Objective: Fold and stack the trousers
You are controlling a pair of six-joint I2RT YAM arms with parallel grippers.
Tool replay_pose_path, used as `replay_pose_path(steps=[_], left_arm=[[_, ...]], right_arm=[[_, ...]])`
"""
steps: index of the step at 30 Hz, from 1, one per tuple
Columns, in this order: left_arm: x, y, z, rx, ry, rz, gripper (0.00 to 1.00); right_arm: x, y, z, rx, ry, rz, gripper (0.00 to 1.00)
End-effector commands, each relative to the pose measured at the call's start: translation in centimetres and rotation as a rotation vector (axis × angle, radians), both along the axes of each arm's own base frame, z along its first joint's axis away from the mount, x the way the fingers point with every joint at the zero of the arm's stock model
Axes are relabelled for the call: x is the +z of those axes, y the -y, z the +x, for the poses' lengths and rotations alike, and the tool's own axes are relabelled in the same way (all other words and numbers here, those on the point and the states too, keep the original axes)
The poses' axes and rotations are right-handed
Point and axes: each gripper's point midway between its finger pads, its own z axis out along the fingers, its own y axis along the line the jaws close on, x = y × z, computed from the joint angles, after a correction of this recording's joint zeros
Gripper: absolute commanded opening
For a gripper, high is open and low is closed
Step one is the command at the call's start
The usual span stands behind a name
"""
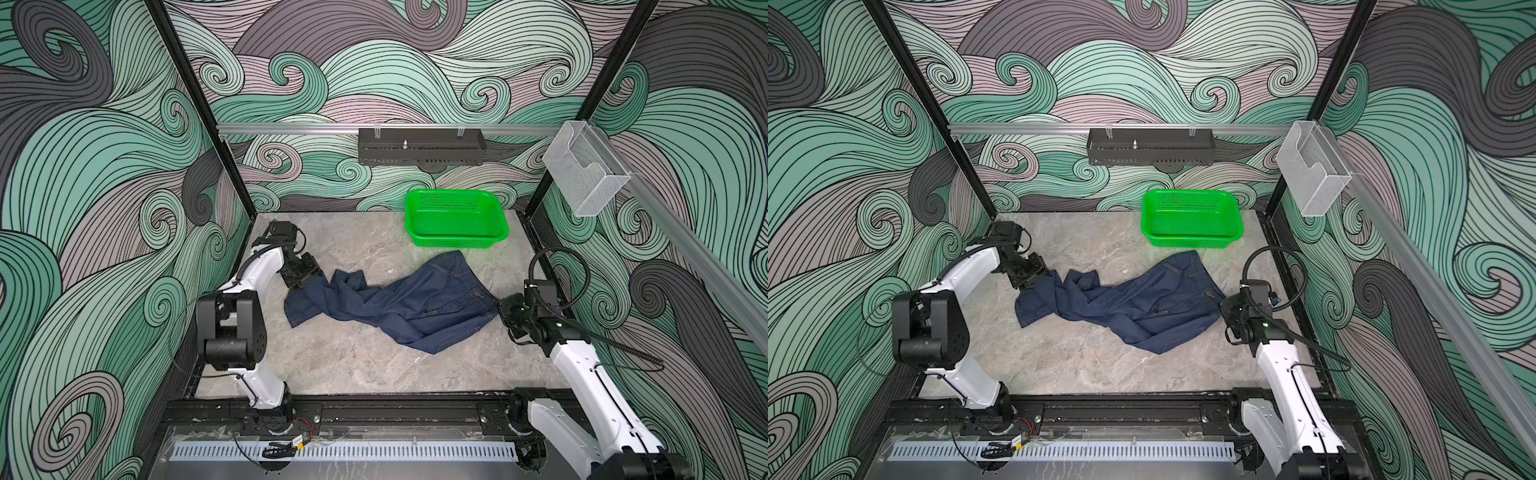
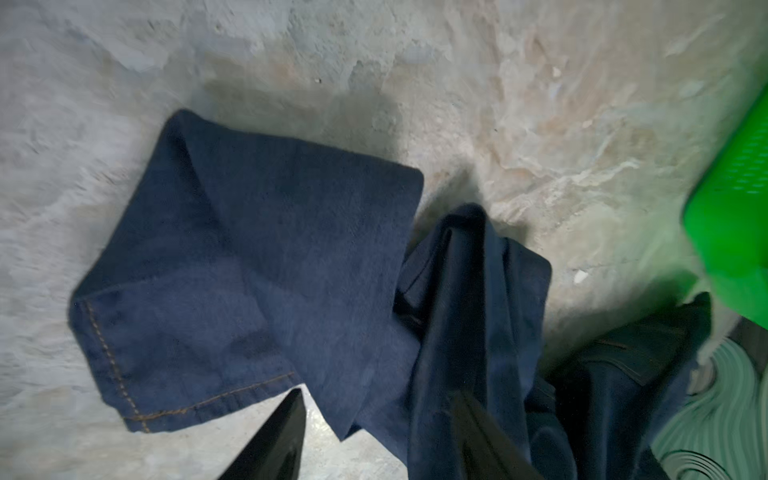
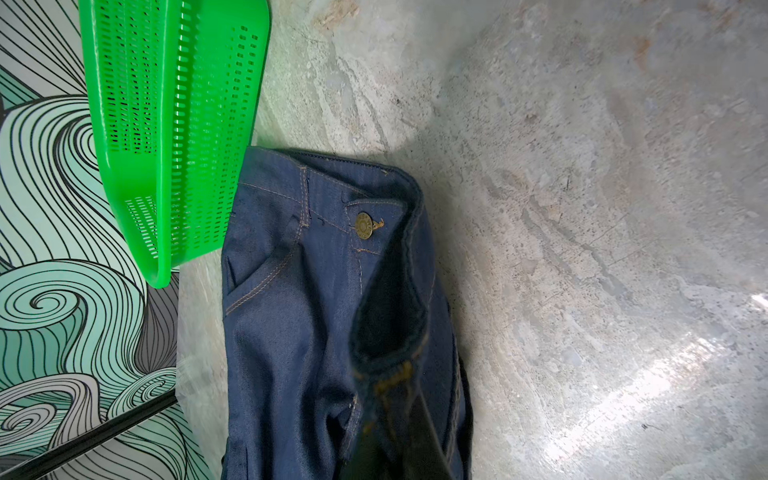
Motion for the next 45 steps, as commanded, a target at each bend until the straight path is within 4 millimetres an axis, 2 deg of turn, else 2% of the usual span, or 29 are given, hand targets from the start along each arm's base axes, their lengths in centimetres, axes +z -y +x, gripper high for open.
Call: replay_pose_path(steps=[1, 7, 13, 20, 24, 27, 29, 31, 33, 36, 38, 40, 45], left_arm=[[0.5, -1.4, -0.1, -0.071, -0.091, 0.169, 0.59], [-0.7, -1.2, 1.3, -0.183, -0.269, 0.354, 0.64], [-2.0, -1.0, 2.8, -0.215, -0.327, 0.427, 0.64], [-3.9, -1.1, 3.3, -0.229, -0.377, 0.465, 0.54], [-5.2, -0.8, 3.6, -0.242, -0.398, 0.451, 0.52], [-5.4, -0.6, 3.8, -0.244, -0.392, 0.447, 0.51], [-5.3, -0.6, 4.1, -0.243, -0.383, 0.450, 0.45], [-5.0, -1.0, 4.3, -0.235, -0.381, 0.470, 0.34], [-4.2, -1.6, 4.5, -0.225, -0.373, 0.500, 0.22], [-1.6, -2.7, 4.7, -0.197, -0.330, 0.531, 0.00], [1.0, -3.9, 4.8, -0.150, -0.277, 0.525, 0.00], [4.8, -5.9, 4.5, -0.070, -0.196, 0.495, 0.00], [13.9, -13.2, 1.8, 0.189, 0.007, 0.440, 0.00]], right_arm=[[0.5, -0.1, 0.2, 0.020, 0.018, -0.001, 0.00], [0.5, 0.1, 0.2, 0.016, 0.025, -0.004, 0.00], [0.3, -0.2, 0.3, 0.026, 0.027, 0.014, 0.00], [0.0, -0.3, 0.3, 0.029, 0.022, 0.019, 0.00], [-0.2, -0.2, 0.3, 0.026, 0.019, 0.013, 0.00], [-0.2, -0.1, 0.3, 0.025, 0.018, 0.011, 0.00], [-0.2, -0.1, 0.3, 0.025, 0.018, 0.010, 0.00], [-0.1, 0.0, 0.3, 0.023, 0.019, 0.009, 0.00], [0.1, 0.0, 0.4, 0.024, 0.024, 0.010, 0.00], [0.6, 0.1, 0.6, 0.016, 0.031, 0.011, 0.00], [1.4, 0.4, 0.7, 0.006, 0.042, 0.008, 0.00], [2.7, 0.9, 0.9, -0.013, 0.059, 0.004, 0.00], [6.4, 2.8, 1.7, -0.078, 0.110, 0.003, 0.00]])
